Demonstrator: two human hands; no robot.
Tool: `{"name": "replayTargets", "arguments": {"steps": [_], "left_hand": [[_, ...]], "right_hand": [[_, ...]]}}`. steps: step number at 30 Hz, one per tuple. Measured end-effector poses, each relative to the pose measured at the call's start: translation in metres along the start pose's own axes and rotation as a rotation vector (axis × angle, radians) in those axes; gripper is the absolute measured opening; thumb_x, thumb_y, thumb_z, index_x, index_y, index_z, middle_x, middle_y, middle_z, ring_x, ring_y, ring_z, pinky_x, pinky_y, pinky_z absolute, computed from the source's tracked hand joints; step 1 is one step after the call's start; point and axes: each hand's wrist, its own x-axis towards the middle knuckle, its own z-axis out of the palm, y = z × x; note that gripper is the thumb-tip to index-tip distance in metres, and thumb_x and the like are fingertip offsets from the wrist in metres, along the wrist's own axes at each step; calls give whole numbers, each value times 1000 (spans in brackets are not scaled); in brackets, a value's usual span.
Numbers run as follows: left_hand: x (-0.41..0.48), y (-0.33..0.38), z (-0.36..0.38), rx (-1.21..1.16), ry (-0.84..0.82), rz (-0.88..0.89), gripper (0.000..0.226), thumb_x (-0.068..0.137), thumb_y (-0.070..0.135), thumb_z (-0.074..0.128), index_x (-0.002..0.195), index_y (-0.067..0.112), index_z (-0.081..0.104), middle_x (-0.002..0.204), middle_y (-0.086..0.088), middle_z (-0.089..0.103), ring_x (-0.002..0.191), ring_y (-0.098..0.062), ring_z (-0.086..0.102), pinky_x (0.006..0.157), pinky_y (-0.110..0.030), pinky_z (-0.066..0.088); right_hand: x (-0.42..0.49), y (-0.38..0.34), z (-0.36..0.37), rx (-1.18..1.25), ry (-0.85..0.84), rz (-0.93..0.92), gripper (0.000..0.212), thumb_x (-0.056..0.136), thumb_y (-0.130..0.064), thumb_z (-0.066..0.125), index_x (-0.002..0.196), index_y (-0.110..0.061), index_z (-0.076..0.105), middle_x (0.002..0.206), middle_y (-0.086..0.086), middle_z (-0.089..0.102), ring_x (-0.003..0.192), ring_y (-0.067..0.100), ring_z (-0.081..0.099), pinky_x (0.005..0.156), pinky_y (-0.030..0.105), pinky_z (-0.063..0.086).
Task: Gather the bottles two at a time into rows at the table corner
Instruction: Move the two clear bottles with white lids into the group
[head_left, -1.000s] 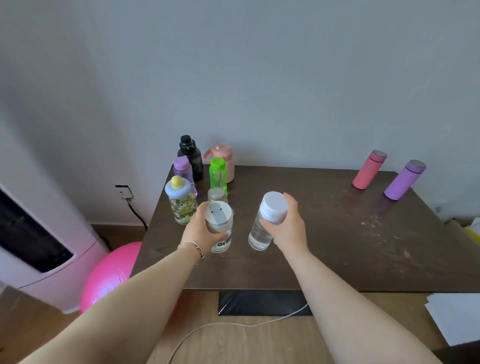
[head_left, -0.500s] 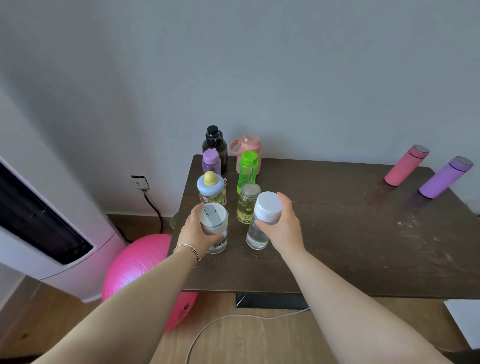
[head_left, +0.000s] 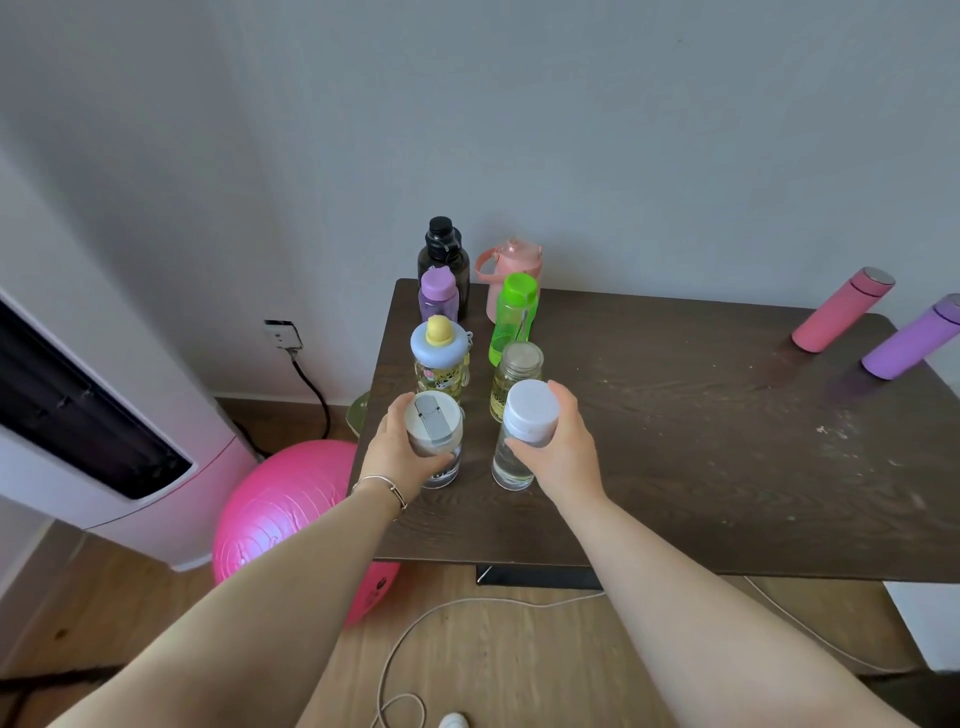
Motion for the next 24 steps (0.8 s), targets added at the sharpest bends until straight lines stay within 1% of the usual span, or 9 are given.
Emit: {"name": "replayTargets", "arguments": {"steps": [5, 9, 12, 16, 18, 20, 22, 24], "left_hand": [[2, -2, 2, 3, -9, 25, 96, 61, 38, 87, 137, 38, 29, 135, 1, 47, 115, -20, 52, 93, -38, 50], [2, -2, 1, 15, -31, 33, 100, 63, 35, 88, 143, 32, 26, 142, -2, 41, 119, -23, 51, 96, -38, 48], [2, 0, 1, 36, -53, 16, 104, 65, 36, 86, 146, 32, 21, 145, -2, 34, 122, -24, 49, 99, -39, 47], [-2, 2, 0, 101, -54, 10, 107, 66, 42, 84, 149, 33, 16, 147, -5, 31, 127, -29, 44, 104, -45, 43], [-3, 3, -2, 182, -43, 31, 110, 66, 46, 83, 150, 30, 14, 150, -8, 30, 132, -33, 39, 108, -47, 39], [-5, 5, -4, 338, -23, 77, 111, 67, 52, 80, 151, 26, 13, 154, -9, 26, 139, -35, 30, 112, -49, 34], [-7, 10, -5, 515, -2, 147, 107, 71, 56, 76, 152, 25, 13, 158, -10, 21, 145, -34, 19, 117, -50, 24], [-10, 16, -5, 645, 17, 230, 101, 75, 57, 71, 152, 23, 15, 160, -10, 19, 148, -34, 12, 119, -52, 14]], "right_hand": [[-1, 2, 2, 5, 2, 2, 94, 73, -26, 85, 146, -34, 26, 146, -4, 42, 133, 21, 42, 106, 45, 43], [-3, 1, 3, 9, -11, -2, 94, 75, -25, 84, 147, -33, 25, 147, -4, 40, 134, 21, 40, 107, 44, 41], [-4, 0, 2, -1, -11, -12, 94, 75, -26, 84, 147, -34, 23, 148, -3, 40, 135, 22, 40, 106, 44, 41], [-6, 1, -1, -77, -26, -38, 95, 78, -24, 82, 149, -34, 20, 147, 1, 39, 133, 24, 43, 101, 44, 45], [-6, 2, -5, -129, -43, -56, 98, 78, -24, 82, 150, -35, 17, 149, 2, 37, 134, 24, 42, 100, 45, 46], [-5, 4, -9, -170, -67, -60, 102, 77, -23, 82, 151, -35, 13, 152, 1, 34, 136, 24, 40, 102, 46, 45], [-4, 7, -14, -225, -97, -81, 104, 77, -22, 81, 152, -34, 11, 153, 1, 33, 137, 24, 39, 103, 46, 44], [-5, 12, -19, -323, -106, -134, 102, 78, -24, 80, 153, -29, 10, 151, 4, 36, 135, 26, 42, 106, 45, 43]]}}
